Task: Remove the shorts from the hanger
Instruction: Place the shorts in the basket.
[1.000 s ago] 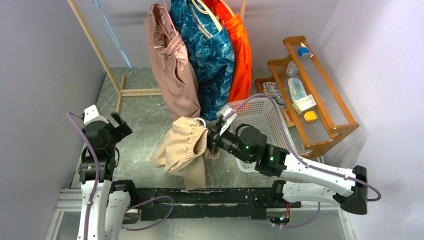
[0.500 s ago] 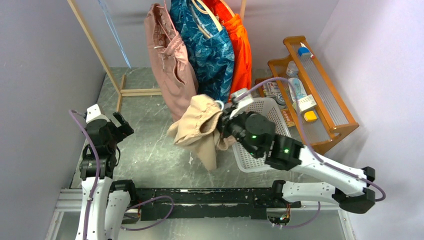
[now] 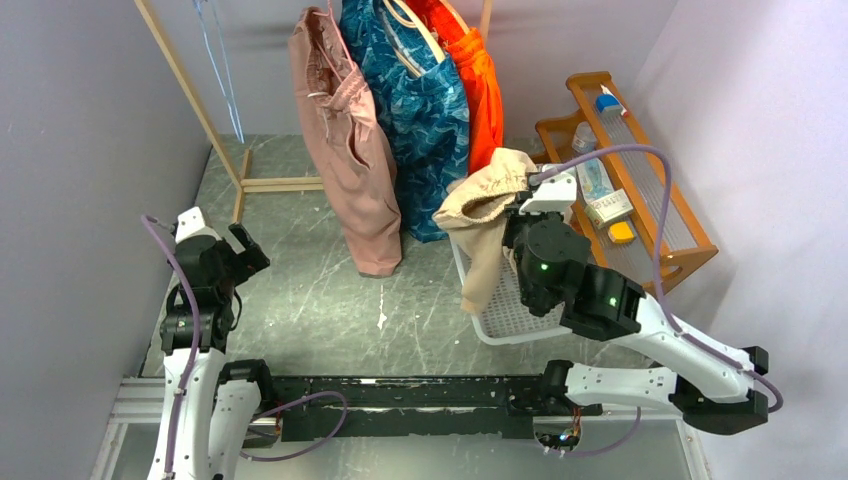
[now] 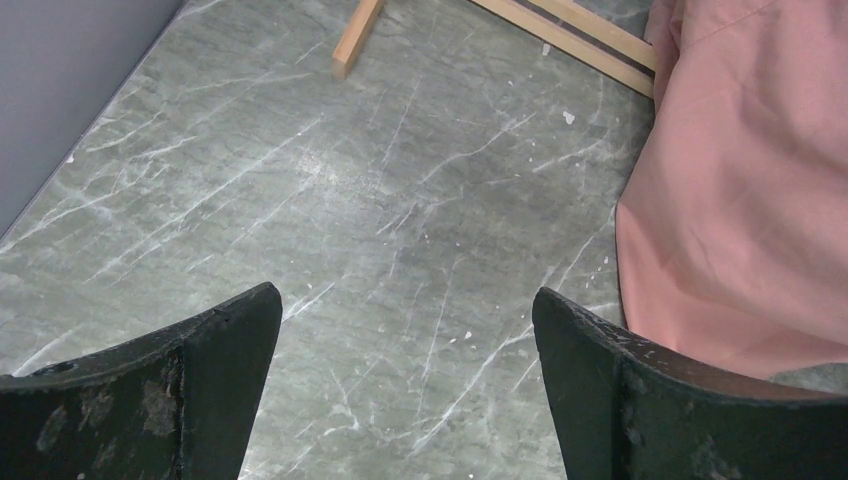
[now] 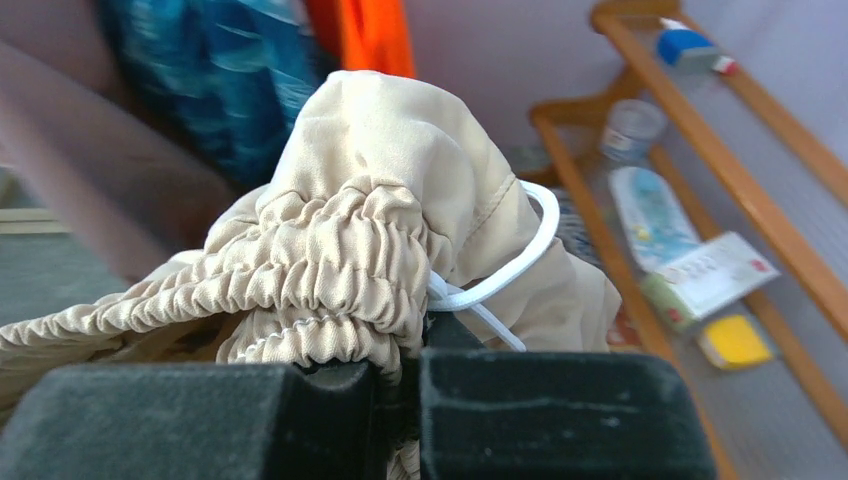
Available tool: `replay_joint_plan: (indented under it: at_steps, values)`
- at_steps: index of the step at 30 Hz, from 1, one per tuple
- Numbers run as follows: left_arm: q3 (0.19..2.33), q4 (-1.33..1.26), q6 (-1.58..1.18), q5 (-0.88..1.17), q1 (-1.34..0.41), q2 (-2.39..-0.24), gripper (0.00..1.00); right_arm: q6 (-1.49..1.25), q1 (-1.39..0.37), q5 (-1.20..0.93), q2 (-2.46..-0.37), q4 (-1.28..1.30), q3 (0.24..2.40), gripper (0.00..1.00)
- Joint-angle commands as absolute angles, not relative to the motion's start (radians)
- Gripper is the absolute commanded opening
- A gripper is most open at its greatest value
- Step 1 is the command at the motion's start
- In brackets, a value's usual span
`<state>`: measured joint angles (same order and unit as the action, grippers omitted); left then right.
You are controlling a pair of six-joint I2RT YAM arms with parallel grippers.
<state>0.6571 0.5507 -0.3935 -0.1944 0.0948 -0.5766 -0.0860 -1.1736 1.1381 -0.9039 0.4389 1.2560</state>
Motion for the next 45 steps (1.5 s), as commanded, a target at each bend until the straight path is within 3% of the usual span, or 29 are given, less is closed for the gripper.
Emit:
replay_joint_plan:
  at_steps: [1, 3, 9, 18, 26, 36, 41, 45]
  values:
    - [0.658, 0.531, -0.398, -0.17, 0.106, -0.579, 0.99, -0.01, -1.089, 1.302, -0.893, 0.382, 1.226, 0.0]
    - [0.658, 0.532, -0.4, -0.17, 0.106, -0.58, 0.99, 0.015, -0.98, 1.205, -0.874, 0.324, 1.185, 0.0]
    - [0.658, 0.537, -0.405, -0.177, 0.106, -0.576, 1.0, -0.16, -0.615, 0.77, -1.008, 0.506, 1.2, 0.0]
    - [0.66, 0.538, -0.407, -0.18, 0.106, -0.583, 0.99, -0.349, -0.508, 0.494, -1.03, 0.462, 1.04, 0.0]
    - [0.661, 0.535, -0.404, -0.174, 0.106, -0.595, 0.99, -0.392, -0.508, 0.405, -0.967, 0.453, 1.011, 0.0]
    - [0.661, 0.538, -0.405, -0.177, 0.106, -0.594, 1.0, -0.444, -0.509, 0.598, -0.809, 0.538, 1.035, 0.0]
    - [0.66, 0.537, -0.407, -0.179, 0.106, -0.589, 1.0, -0.448, -0.508, 0.679, -0.879, 0.6, 1.009, 0.0]
    - [0.661, 0.537, -0.405, -0.174, 0.106, -0.593, 1.0, -0.45, -0.499, 0.605, -0.987, 0.548, 0.937, 0.0]
